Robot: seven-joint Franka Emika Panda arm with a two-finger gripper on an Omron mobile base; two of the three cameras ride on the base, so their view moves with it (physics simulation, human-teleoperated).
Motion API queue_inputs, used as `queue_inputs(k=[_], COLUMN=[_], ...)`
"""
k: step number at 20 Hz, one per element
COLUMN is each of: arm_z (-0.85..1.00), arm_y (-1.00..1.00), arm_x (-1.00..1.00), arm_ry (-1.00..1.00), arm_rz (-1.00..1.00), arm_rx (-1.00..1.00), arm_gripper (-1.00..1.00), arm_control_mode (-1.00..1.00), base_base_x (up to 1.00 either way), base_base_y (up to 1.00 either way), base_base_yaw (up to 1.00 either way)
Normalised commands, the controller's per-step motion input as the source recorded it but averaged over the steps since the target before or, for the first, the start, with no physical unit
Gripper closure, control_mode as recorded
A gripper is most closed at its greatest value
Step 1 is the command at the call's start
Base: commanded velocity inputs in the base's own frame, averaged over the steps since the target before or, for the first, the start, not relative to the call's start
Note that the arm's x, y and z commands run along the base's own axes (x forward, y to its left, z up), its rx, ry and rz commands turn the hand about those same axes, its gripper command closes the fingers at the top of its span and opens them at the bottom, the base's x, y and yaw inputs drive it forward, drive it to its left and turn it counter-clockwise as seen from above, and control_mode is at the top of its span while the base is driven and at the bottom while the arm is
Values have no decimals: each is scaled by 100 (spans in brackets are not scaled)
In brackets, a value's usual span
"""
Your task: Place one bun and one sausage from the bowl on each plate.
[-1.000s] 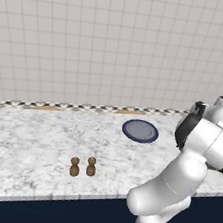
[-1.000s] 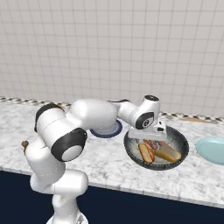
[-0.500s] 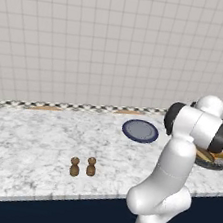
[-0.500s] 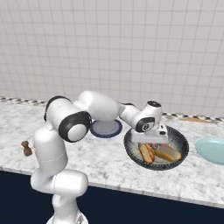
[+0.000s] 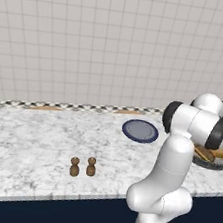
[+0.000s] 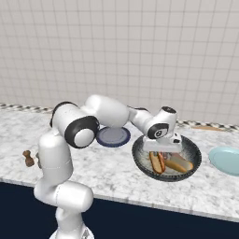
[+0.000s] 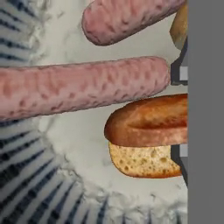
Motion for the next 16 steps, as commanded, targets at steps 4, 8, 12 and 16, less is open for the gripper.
queue_inputs(k=[4, 8, 12, 16], arm_z=[80, 97, 74, 83], arm_y=[32, 76, 100, 100], arm_x=[-57, -78, -6, 13], arm_ry=[-4, -11, -6, 0], arm_rz=[-7, -16, -26, -22], arm_rx=[0, -3, -16, -13], arm_gripper=[100, 100, 100, 100], arm_control_mode=[-100, -100, -100, -100], base_base_x=[0, 0, 0, 0], base_base_y=[0, 0, 0, 0], base_base_yaw=[0, 0, 0, 0])
